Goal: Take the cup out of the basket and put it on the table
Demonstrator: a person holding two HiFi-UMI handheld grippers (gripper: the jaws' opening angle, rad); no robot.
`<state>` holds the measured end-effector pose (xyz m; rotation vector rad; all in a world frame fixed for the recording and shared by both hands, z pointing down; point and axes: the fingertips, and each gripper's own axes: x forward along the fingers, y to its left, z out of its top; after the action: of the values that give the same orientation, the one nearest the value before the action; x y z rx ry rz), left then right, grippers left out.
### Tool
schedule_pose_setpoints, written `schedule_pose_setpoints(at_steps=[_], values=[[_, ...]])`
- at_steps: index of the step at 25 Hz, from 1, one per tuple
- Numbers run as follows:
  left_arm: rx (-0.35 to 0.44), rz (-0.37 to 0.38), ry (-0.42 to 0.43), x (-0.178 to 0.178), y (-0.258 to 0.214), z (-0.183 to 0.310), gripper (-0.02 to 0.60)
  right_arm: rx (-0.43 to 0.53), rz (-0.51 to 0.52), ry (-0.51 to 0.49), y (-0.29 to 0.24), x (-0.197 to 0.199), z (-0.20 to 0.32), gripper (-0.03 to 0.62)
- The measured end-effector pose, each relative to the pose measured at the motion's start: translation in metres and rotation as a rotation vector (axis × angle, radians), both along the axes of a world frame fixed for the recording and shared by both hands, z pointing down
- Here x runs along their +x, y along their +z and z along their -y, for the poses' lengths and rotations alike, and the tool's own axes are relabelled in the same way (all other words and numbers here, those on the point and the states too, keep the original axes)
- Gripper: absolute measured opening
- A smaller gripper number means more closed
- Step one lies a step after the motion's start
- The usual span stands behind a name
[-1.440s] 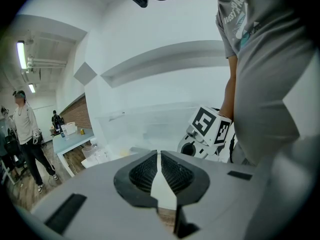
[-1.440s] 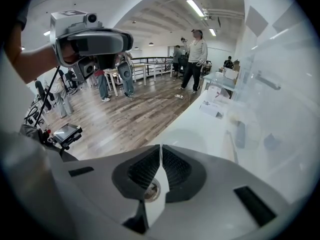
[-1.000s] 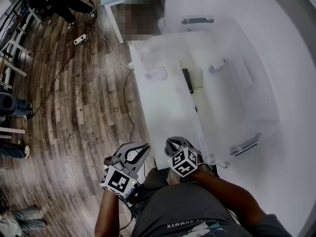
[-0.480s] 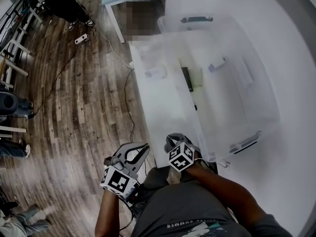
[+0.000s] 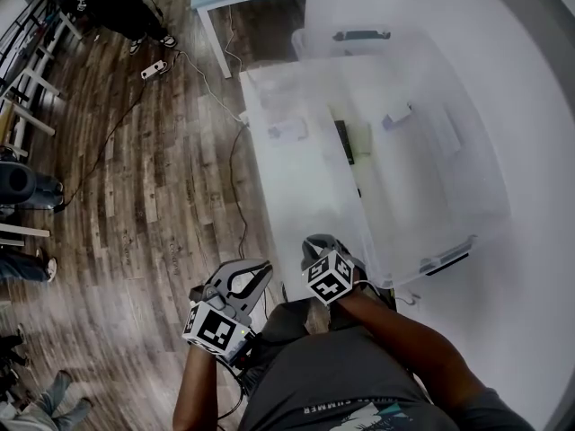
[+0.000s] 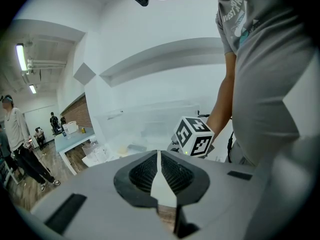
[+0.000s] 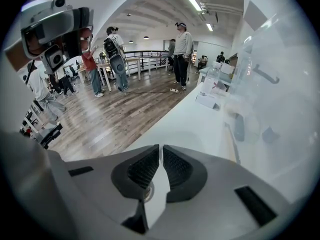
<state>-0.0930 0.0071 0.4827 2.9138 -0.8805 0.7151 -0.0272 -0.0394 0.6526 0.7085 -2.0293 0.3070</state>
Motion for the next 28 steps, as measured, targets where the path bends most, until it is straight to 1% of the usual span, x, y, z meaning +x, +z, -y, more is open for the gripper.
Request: schedule_pose_setpoints(at_steps=[3,9,12,20,28], values=[[0.001,-0.002,-0.009,-0.002,-0.001,-0.003,0.017,0.007,-0.011,-0.005,0.0,-0.001,0.001,0.037],[-0.002,0.002,-0.014,-0.006,0.001,-0.005,0.017,0.028,-0.117,-0.033,0.006,0.003,0.005,0.031],[-0.003,0.001,-0.016,-0.007,0.002,-0.005,0.017,0.025,-0.128,-0.033,0.009,0.003,0.008,0.032],[0.006,-0.002,-0.02,-0.017,-0.002,-0.004,0.017,0.055,-0.14,-0.039,0.0,-0.002,0.019,0.044],[0.013,-0.006,-0.023,-0.023,-0.002,-0.001,0.017,0.09,-0.245,-0.119,0.008,-0.002,0.022,0.044]])
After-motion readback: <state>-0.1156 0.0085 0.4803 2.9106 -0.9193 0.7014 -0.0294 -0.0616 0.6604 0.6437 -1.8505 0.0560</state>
